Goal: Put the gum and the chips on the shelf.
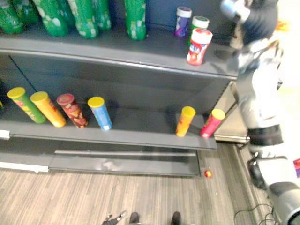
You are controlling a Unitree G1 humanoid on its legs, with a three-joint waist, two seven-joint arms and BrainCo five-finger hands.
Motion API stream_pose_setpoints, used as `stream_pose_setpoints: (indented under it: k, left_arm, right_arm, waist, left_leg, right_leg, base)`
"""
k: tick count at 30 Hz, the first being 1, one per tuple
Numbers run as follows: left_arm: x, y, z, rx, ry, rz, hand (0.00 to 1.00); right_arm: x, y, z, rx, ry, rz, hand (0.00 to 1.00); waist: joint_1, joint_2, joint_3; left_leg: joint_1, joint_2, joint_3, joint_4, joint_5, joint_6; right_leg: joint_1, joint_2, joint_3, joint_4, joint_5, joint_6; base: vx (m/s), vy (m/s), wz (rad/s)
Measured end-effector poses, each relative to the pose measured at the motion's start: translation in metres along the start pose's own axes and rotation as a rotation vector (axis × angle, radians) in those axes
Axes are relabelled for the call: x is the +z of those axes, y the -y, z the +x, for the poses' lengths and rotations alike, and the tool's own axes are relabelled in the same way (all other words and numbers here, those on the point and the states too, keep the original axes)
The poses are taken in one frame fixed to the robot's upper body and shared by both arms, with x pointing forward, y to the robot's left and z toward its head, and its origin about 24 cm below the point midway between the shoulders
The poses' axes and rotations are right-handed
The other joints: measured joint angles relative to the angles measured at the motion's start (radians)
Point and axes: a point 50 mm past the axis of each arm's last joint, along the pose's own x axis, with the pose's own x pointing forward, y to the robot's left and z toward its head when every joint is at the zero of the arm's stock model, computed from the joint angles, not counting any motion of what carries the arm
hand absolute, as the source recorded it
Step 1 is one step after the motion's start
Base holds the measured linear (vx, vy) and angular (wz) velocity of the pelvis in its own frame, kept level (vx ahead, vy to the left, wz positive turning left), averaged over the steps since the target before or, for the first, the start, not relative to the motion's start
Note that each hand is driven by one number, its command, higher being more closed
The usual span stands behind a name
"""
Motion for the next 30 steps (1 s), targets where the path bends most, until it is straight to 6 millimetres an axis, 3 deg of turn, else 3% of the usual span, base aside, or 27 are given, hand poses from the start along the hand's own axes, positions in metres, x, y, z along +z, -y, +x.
stream_pose_setpoints:
  k: [1, 8, 13, 15, 16, 18, 21, 22, 25, 28, 30]
  left_arm:
    - [-0.001, 0.000, 0.000, 0.001, -0.006, 0.001, 0.00]
    - [-0.006, -0.002, -0.001, 0.006, -0.022, 0.007, 0.00]
    - [-0.009, -0.002, -0.001, 0.006, -0.032, 0.007, 0.00]
    - [-0.013, -0.003, -0.002, 0.006, -0.046, 0.010, 0.00]
    - [-0.013, -0.002, -0.002, 0.004, -0.046, 0.012, 0.00]
    - [-0.013, -0.001, -0.002, 0.001, -0.047, 0.008, 0.00]
    - [-0.014, 0.001, -0.002, -0.003, -0.049, -0.001, 0.00]
    - [-0.015, 0.002, -0.002, -0.005, -0.051, -0.006, 0.00]
    - [-0.016, 0.006, -0.003, -0.013, -0.053, -0.010, 0.00]
    - [-0.019, 0.009, -0.003, -0.017, -0.058, -0.013, 0.00]
    - [-0.020, 0.012, -0.004, -0.019, -0.060, -0.015, 0.00]
  right_arm:
    - [-0.017, -0.013, -0.019, 0.054, -0.069, 0.047, 0.00]
    - [-0.067, -0.071, -0.105, 0.245, -0.353, 0.361, 0.00]
    - [-0.091, -0.082, -0.169, 0.238, -0.585, 0.472, 0.00]
    - [-0.107, -0.084, -0.213, 0.194, -0.751, 0.512, 0.00]
    - [-0.110, -0.084, -0.224, 0.186, -0.797, 0.504, 0.00]
    - [-0.120, -0.080, -0.268, 0.138, -0.967, 0.463, 0.00]
    - [-0.129, -0.072, -0.309, 0.066, -1.116, 0.410, 0.00]
    - [-0.134, -0.064, -0.330, -0.006, -1.201, 0.386, 0.00]
    - [-0.139, -0.040, -0.369, -0.180, -1.342, 0.311, 0.00]
    - [-0.138, -0.020, -0.395, -0.321, -1.430, 0.198, 0.00]
    - [-0.134, -0.001, -0.427, -0.465, -1.545, 0.085, 0.00]
  waist:
    - [-0.001, 0.001, -0.004]
    - [-0.013, 0.001, -0.020]
    - [-0.018, 0.005, -0.023]
    - [-0.026, 0.018, -0.030]
    - [-0.026, 0.020, -0.031]
    - [-0.027, 0.027, -0.033]
    - [-0.030, 0.037, -0.032]
    - [-0.032, 0.044, -0.031]
    - [-0.038, 0.058, -0.036]
    - [-0.044, 0.071, -0.037]
    - [-0.050, 0.084, -0.038]
  left_leg:
    - [0.001, 0.000, 0.002, 0.000, -0.002, 0.002]
    - [0.005, -0.001, 0.012, 0.000, -0.004, 0.001]
    - [0.018, -0.003, 0.027, 0.000, -0.011, 0.000]
    - [0.021, -0.005, 0.033, 0.000, -0.018, -0.004]
    - [0.021, -0.005, 0.035, 0.000, -0.019, -0.003]
    - [0.021, -0.007, 0.044, 0.000, -0.026, 0.004]
    - [0.022, -0.008, 0.049, 0.000, -0.028, 0.005]
    - [0.022, -0.009, 0.049, 0.000, -0.029, 0.006]
    - [0.022, -0.012, 0.049, 0.000, -0.031, 0.007]
    - [0.022, -0.014, 0.050, 0.000, -0.033, 0.008]
    - [0.023, -0.018, 0.051, 0.000, -0.036, 0.009]
  right_leg:
    - [0.000, 0.000, 0.002, 0.000, 0.000, 0.000]
    - [0.000, -0.002, 0.010, 0.000, 0.000, 0.000]
    - [0.005, -0.002, 0.021, 0.001, -0.004, 0.006]
    - [0.005, -0.003, 0.026, 0.001, -0.005, 0.006]
    - [0.005, -0.004, 0.027, 0.001, -0.005, 0.006]
    - [0.004, -0.006, 0.029, 0.001, -0.005, 0.006]
    - [0.004, -0.008, 0.031, 0.000, -0.007, 0.004]
    - [0.004, -0.009, 0.031, 0.000, -0.007, 0.004]
    - [0.004, -0.011, 0.032, 0.001, -0.010, 0.007]
    - [0.004, -0.014, 0.033, 0.000, -0.010, 0.008]
    - [0.004, -0.017, 0.033, 0.001, -0.011, 0.009]
  base:
    - [0.00, 0.000, -0.04]
    - [0.00, 0.000, -0.03]
    - [0.01, -0.002, -0.08]
    - [0.01, 0.003, -0.07]
    - [0.01, 0.005, -0.06]
    - [0.00, 0.002, -0.02]
    - [0.00, 0.000, 0.00]
    - [0.00, 0.000, 0.00]
    - [0.00, 0.000, 0.00]
    - [0.00, 0.000, 0.00]
    - [0.00, 0.000, 0.00]
